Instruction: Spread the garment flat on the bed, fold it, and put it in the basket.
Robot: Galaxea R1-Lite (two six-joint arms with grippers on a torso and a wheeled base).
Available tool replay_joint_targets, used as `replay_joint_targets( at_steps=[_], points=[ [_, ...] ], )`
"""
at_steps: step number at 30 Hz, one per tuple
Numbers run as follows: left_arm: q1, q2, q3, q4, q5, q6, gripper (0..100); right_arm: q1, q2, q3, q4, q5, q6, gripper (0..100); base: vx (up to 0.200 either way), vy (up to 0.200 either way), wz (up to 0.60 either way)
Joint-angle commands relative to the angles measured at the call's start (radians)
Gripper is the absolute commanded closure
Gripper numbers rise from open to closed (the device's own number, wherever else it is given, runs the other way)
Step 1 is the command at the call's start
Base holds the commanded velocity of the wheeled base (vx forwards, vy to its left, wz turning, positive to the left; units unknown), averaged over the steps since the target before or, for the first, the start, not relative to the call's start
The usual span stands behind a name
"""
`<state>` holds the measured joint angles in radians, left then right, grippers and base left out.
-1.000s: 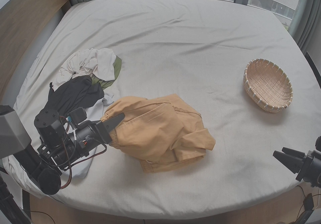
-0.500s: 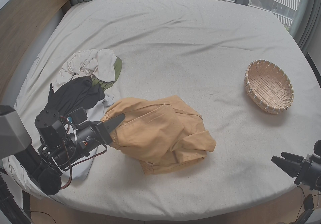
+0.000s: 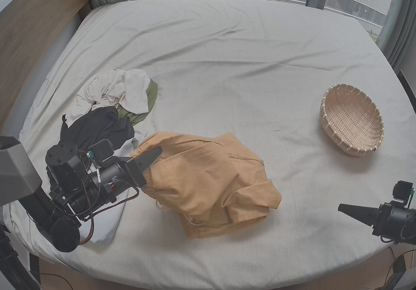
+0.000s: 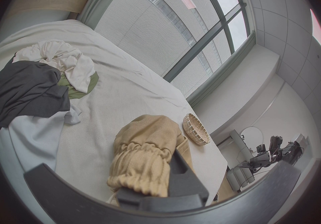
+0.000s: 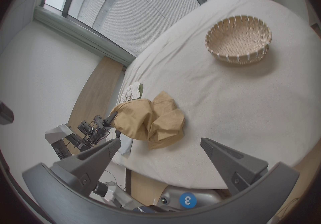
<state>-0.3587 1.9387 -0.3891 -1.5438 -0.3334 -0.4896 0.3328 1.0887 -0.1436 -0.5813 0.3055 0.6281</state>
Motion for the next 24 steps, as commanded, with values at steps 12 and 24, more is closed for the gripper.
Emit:
replay_joint_targets(
  at_steps=[12, 24],
  points=[
    [-0.002, -0.011, -0.011, -0.001, -0.003, 0.0, 100, -0.001, 0.617, -0.025, -0.41, 0.02, 0.016, 0, 0.0, 0.0, 0.0],
    [0.067, -0.061, -0.027, -0.001, -0.006, -0.006, 100, 0.011, 0.893, -0.113, -0.736, 0.018, 0.114, 0, 0.0, 0.0, 0.0]
  ],
)
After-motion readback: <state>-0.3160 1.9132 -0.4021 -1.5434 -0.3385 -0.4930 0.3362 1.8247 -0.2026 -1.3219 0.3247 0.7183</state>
